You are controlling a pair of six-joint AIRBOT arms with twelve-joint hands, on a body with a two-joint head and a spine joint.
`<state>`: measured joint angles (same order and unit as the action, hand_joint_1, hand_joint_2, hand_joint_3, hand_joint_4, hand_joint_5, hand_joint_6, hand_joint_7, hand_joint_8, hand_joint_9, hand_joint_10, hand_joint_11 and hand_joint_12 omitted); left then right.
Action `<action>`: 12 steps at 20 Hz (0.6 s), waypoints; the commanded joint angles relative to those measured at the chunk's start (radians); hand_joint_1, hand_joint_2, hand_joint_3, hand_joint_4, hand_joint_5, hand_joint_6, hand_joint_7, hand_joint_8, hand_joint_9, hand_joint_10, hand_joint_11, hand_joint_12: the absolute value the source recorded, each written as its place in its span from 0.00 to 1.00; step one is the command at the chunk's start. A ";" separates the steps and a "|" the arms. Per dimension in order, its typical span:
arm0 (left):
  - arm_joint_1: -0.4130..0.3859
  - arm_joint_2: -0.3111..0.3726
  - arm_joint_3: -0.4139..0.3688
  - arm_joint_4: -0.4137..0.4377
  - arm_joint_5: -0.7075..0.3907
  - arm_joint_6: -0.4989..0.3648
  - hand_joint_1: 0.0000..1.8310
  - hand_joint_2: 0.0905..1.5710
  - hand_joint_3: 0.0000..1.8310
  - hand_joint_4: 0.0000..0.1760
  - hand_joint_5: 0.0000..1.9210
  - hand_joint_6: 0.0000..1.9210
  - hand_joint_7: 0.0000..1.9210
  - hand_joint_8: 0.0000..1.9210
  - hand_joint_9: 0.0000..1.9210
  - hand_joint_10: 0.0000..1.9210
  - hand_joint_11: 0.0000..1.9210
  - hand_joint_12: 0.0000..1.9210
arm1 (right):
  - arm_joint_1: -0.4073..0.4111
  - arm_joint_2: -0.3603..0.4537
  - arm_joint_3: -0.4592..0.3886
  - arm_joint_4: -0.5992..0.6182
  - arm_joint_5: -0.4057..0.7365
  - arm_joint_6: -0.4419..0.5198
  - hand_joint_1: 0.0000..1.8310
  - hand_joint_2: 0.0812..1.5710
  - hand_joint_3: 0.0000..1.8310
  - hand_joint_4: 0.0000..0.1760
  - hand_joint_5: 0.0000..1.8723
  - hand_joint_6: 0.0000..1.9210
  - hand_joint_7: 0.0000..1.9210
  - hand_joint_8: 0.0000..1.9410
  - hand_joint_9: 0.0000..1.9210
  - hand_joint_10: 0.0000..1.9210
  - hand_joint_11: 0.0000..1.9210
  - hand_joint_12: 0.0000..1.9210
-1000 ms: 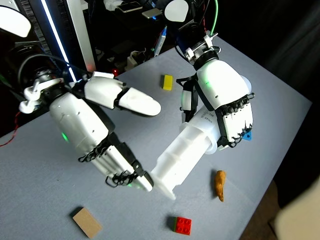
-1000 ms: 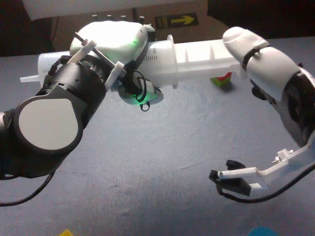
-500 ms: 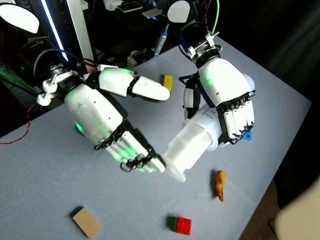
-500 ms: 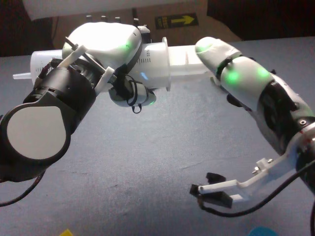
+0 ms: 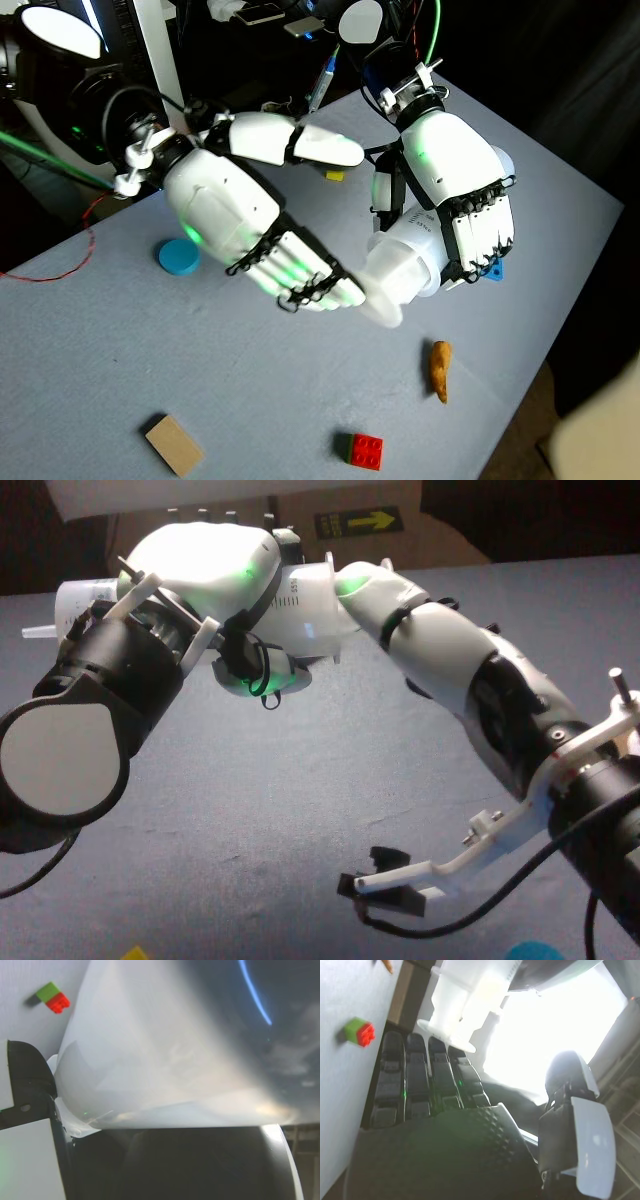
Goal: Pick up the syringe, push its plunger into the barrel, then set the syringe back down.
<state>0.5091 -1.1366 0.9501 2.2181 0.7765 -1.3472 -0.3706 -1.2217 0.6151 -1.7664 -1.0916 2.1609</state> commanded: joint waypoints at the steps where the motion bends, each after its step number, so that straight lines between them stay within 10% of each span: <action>1: -0.012 -0.010 -0.016 0.134 0.052 -0.046 0.81 0.77 0.00 0.00 0.38 0.65 0.29 0.76 0.37 0.74 0.30 0.88 | 0.020 -0.022 -0.011 -0.144 0.135 0.002 0.01 0.65 0.00 0.00 0.04 0.00 0.06 0.00 0.06 0.00 0.00 0.18; 12: 0.015 0.006 -0.021 0.187 0.074 -0.105 0.81 0.76 0.00 0.00 0.39 0.62 0.30 0.76 0.39 0.72 0.30 0.87 | 0.023 -0.016 -0.018 -0.167 0.116 0.002 0.00 0.65 0.00 0.00 0.04 0.00 0.07 0.00 0.06 0.00 0.00 0.19</action>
<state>0.5404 -1.1179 0.9440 2.2852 0.7860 -1.4296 -0.3645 -1.2255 0.6121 -1.7969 -1.0473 2.1578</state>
